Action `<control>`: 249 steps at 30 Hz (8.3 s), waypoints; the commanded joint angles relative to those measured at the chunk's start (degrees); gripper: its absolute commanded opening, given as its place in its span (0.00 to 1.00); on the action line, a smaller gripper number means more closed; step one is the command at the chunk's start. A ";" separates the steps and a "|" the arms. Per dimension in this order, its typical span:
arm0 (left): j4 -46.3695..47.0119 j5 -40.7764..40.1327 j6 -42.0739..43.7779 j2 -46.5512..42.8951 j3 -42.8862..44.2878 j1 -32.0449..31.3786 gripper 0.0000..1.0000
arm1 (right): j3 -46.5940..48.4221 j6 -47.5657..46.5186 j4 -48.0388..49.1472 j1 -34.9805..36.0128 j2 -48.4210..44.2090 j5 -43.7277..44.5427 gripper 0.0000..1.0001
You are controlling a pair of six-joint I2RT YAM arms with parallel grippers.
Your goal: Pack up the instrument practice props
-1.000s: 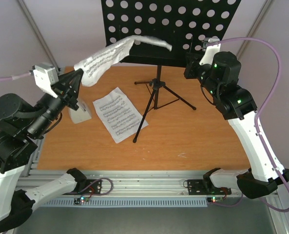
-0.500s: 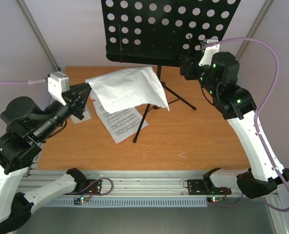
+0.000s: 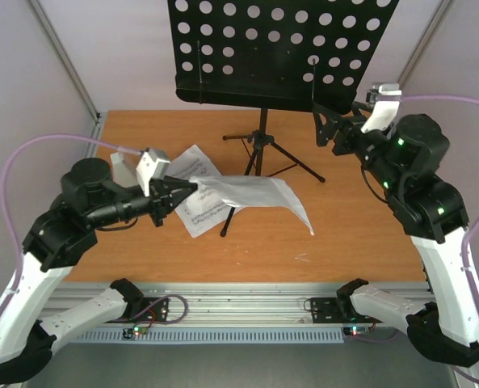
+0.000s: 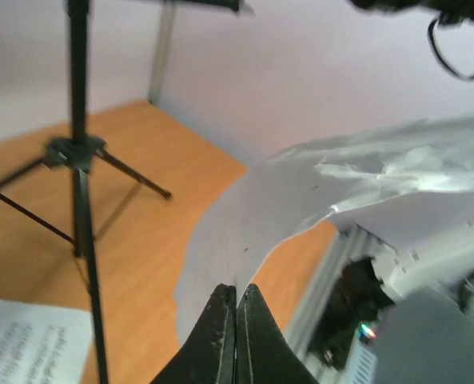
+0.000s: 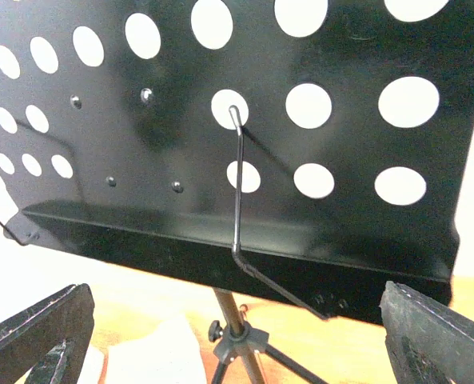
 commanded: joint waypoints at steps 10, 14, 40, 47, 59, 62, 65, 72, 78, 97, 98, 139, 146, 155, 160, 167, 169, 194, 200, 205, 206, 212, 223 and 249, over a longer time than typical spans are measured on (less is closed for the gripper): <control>10.17 13.00 -15.50 5.76 -18.82 1.54 0.00 | -14.15 -4.27 -8.59 -0.33 -14.96 11.75 0.99; 16.55 14.08 -22.16 10.25 -25.92 5.87 0.00 | -18.10 -5.12 -10.27 -0.35 -17.38 15.08 0.98; 23.05 7.38 -26.43 16.54 -38.20 30.15 0.00 | -26.85 -4.84 -10.61 -0.26 -18.09 20.57 0.99; 21.88 3.22 -24.64 17.37 -40.08 33.21 0.00 | -27.34 -4.22 -11.23 -0.26 -18.57 20.45 0.99; 18.51 -5.39 -19.50 19.58 -39.79 33.24 0.00 | -27.67 -1.82 -12.19 -0.25 -18.28 20.95 0.99; 18.44 -5.42 -19.66 20.05 -39.62 33.28 0.00 | -27.78 -0.90 -12.27 -0.25 -17.91 21.34 0.99; 17.81 -5.10 -20.41 19.34 -39.12 33.23 0.11 | -27.75 0.45 -12.11 -0.27 -17.99 21.42 0.99; 11.75 -7.90 -20.80 12.70 -35.77 33.33 0.86 | -28.83 0.21 -10.87 -0.26 -19.22 8.80 0.99; 1.47 -14.01 -19.60 3.23 -30.13 33.28 0.99 | -31.08 2.26 -10.65 -0.25 -21.37 8.65 0.99; 27.15 2.36 -19.99 13.11 -27.39 6.22 0.86 | -35.57 2.88 -8.30 -0.25 -27.87 -5.02 0.99; 30.28 4.83 -20.40 15.00 -27.85 5.20 0.85 | -35.66 2.94 -8.39 -0.25 -27.96 -5.02 0.98; 40.01 2.03 -2.72 45.99 -23.50 1.85 0.26 | -40.47 5.25 -7.10 -0.25 -26.57 -7.11 0.98; 40.61 0.61 0.44 44.98 -24.81 -1.44 0.16 | -40.67 5.33 -6.49 -0.25 -26.00 -7.24 0.99; 41.97 -6.32 0.86 43.19 -26.60 -6.87 0.01 | -41.57 5.77 -6.48 -0.25 -26.23 -6.74 0.99; 44.58 -9.40 -1.61 42.44 -27.59 -9.38 0.00 | -42.07 6.32 -6.61 -0.25 -26.52 -6.03 0.98; 47.66 -14.86 -7.65 43.08 -28.22 -15.05 0.00 | -43.60 7.56 -5.72 -0.25 -25.48 -4.89 0.99; 47.28 -17.35 -9.96 43.66 -27.51 -16.85 0.00 | -43.65 7.78 -5.40 -0.25 -24.89 -4.89 0.98; 37.39 -34.21 -18.81 36.27 -23.99 -25.69 0.82 | -47.83 10.77 9.42 -0.25 -25.01 -7.47 0.93; 32.41 -38.69 -12.78 26.96 -26.70 -22.14 0.95 | -48.89 8.38 16.83 -0.25 -23.85 -8.27 0.85; 32.90 -32.60 -11.92 20.17 -31.32 -14.05 0.96 | -48.91 8.25 25.25 -0.36 -17.08 -8.37 0.73; 32.83 -31.66 -11.68 19.18 -31.89 -13.22 0.96 | -48.85 8.24 27.10 -0.34 -15.48 -8.93 0.71; 32.11 -28.97 -11.33 14.12 -34.50 -10.66 0.96 | -50.48 6.05 41.70 -0.45 -8.13 -11.07 0.63; 31.49 -28.53 -11.69 10.75 -36.86 -8.62 0.96 | -52.82 -5.51 53.99 -0.42 -1.51 -7.31 0.51; 31.77 -29.21 -10.57 9.61 -39.01 -8.55 0.96 | -53.89 -19.09 54.55 -0.35 -1.58 -14.65 0.01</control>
